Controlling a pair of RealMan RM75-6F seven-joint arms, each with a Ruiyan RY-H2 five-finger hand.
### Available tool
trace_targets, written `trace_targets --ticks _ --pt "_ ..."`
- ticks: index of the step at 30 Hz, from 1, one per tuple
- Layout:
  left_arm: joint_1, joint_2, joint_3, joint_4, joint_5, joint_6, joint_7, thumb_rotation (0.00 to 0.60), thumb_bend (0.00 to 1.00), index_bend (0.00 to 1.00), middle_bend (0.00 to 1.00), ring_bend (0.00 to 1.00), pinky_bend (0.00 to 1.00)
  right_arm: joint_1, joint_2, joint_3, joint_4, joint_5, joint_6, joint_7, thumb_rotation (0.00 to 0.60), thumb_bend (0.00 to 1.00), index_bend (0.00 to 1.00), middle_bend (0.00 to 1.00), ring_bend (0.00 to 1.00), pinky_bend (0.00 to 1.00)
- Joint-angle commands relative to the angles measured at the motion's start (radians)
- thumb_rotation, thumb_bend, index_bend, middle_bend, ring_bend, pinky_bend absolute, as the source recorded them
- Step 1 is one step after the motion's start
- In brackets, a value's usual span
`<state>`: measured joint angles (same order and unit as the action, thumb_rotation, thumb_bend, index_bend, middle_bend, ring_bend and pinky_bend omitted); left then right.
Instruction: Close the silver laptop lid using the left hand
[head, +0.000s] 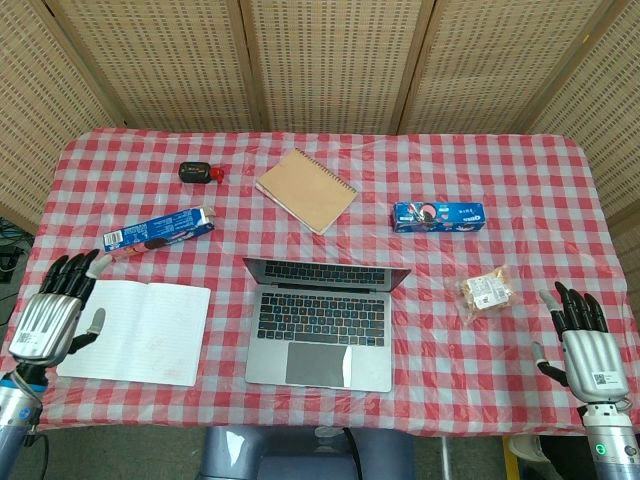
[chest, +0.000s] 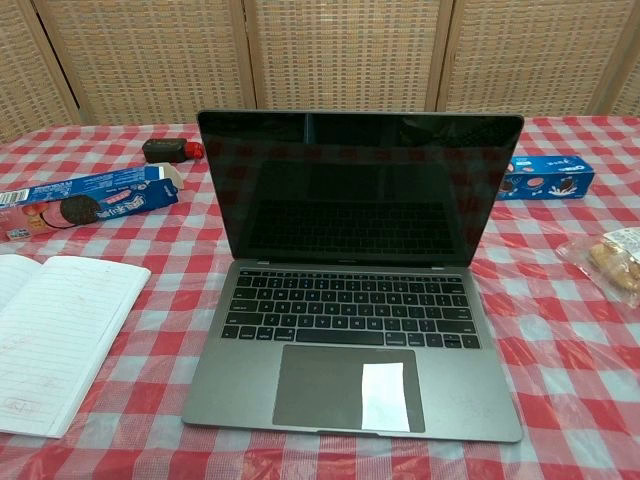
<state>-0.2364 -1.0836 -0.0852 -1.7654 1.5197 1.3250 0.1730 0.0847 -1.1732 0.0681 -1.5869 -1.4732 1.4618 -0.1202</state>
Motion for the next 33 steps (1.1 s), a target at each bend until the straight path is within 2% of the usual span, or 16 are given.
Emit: trace_targets --ticks 1,4,7,13,16,22,27,33 --pt "-0.097 0.059 -0.044 -0.075 0.034 -0.098 -0.038 0.600 0.79 0.00 0.00 0.00 0.00 0.002 -0.003 0.004 0.007 0.011 -0.007 0.003 0.600 0.62 0.00 0.00 0.00 0.00" --pt "-0.160 0.090 -0.081 -0.114 0.031 -0.154 -0.026 0.600 0.92 0.02 0.00 0.00 0.00 0.007 -0.005 0.009 0.019 0.031 -0.024 0.006 0.600 0.63 0.00 0.00 0.00 0.00" --pt "-0.207 0.109 -0.109 -0.142 0.001 -0.206 -0.014 0.600 1.00 0.04 0.00 0.00 0.01 0.011 -0.008 0.014 0.028 0.045 -0.037 0.011 0.600 0.63 0.00 0.00 0.00 0.00" --pt "-0.323 0.134 -0.157 -0.194 -0.101 -0.359 0.007 0.600 1.00 0.07 0.00 0.00 0.04 0.018 -0.011 0.017 0.046 0.062 -0.058 0.029 0.600 0.61 0.00 0.00 0.00 0.00" --pt "-0.416 0.118 -0.195 -0.196 -0.210 -0.461 0.046 0.600 1.00 0.09 0.00 0.00 0.04 0.021 -0.010 0.018 0.053 0.069 -0.069 0.040 0.600 0.61 0.00 0.00 0.00 0.00" --pt "-0.494 0.085 -0.217 -0.189 -0.323 -0.515 0.090 0.600 1.00 0.10 0.00 0.00 0.05 0.021 -0.004 0.019 0.052 0.074 -0.075 0.053 0.600 0.61 0.00 0.00 0.00 0.00" --pt "-0.579 0.027 -0.229 -0.172 -0.433 -0.538 0.139 0.600 1.00 0.12 0.00 0.00 0.10 0.022 0.003 0.022 0.055 0.084 -0.082 0.071 0.600 0.61 0.00 0.00 0.00 0.00" --pt "-0.702 -0.058 -0.228 -0.127 -0.576 -0.565 0.217 0.600 1.00 0.14 0.00 0.00 0.11 0.024 0.012 0.025 0.060 0.098 -0.098 0.099 0.600 0.60 0.02 0.00 0.00 0.00"
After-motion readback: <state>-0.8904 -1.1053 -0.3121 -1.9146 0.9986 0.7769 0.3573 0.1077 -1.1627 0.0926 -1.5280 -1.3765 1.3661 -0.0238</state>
